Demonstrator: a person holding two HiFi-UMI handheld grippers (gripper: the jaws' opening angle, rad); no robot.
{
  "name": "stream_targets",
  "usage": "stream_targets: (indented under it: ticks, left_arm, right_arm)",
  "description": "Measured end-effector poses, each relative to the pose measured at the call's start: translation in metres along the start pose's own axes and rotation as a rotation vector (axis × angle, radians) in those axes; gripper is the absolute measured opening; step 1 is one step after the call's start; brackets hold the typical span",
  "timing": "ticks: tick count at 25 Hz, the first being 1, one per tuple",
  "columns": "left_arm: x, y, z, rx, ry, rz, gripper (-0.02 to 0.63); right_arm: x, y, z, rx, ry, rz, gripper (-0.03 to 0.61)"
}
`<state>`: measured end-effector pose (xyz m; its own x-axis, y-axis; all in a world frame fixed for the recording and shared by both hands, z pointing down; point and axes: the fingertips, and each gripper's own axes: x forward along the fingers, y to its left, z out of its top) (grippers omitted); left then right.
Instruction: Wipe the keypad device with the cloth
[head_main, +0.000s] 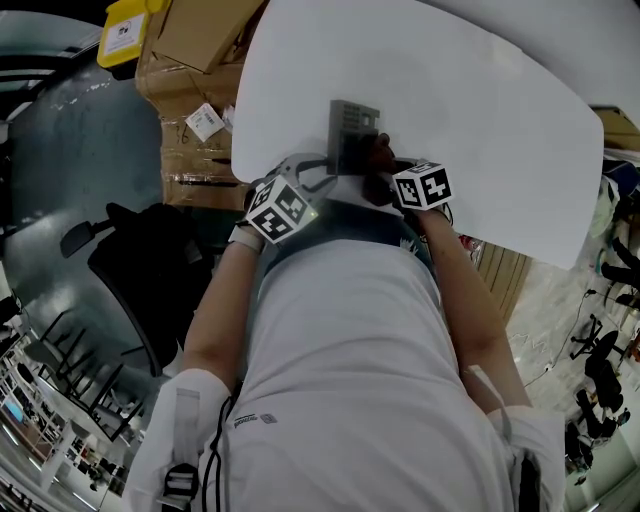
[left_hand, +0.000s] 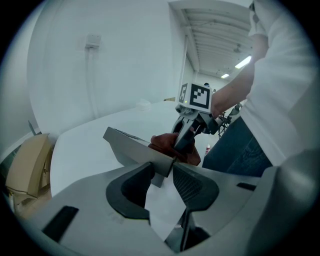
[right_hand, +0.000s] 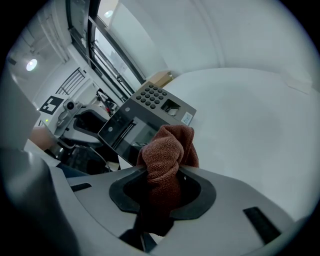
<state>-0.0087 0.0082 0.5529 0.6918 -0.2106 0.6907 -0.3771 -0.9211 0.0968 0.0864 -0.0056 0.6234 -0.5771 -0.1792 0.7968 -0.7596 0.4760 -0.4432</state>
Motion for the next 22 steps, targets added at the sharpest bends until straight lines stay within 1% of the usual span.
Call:
stream_targets:
  ticks: [4,6,10,12,16,22]
  left_arm:
    - [-0.002,0.000,0.001,0.018,0.010,-0.005,0.126]
    - [-0.003,0.000,0.001,0.023,0.018,-0.017,0.126]
    - [-0.004,0.001,0.008,0.061,0.025,-0.024,0.144]
    - [-0.003,0.001,0.011,0.073,0.023,-0.025,0.153]
    - [-0.001,0.001,0.012,0.101,0.044,-0.019,0.164]
    - [0.000,0.001,0.012,0.081,0.039,-0.022,0.164]
  right_arm:
    - [-0.003,-0.006,0.000,0.010,0.001,-0.032,0.101]
    - [-0.009,-0.006,0.005,0.017,-0.018,-0.038,0.101]
    - [-0.022,0.007,0.029,0.043,-0.084,0.008,0.101]
    - [-0.026,0.019,0.044,0.025,-0.107,0.031,0.101]
    - [-0.029,0.045,0.071,-0.028,-0.130,0.071,0.101]
    - [-0.020,0.072,0.088,-0.069,-0.134,0.119,0.101]
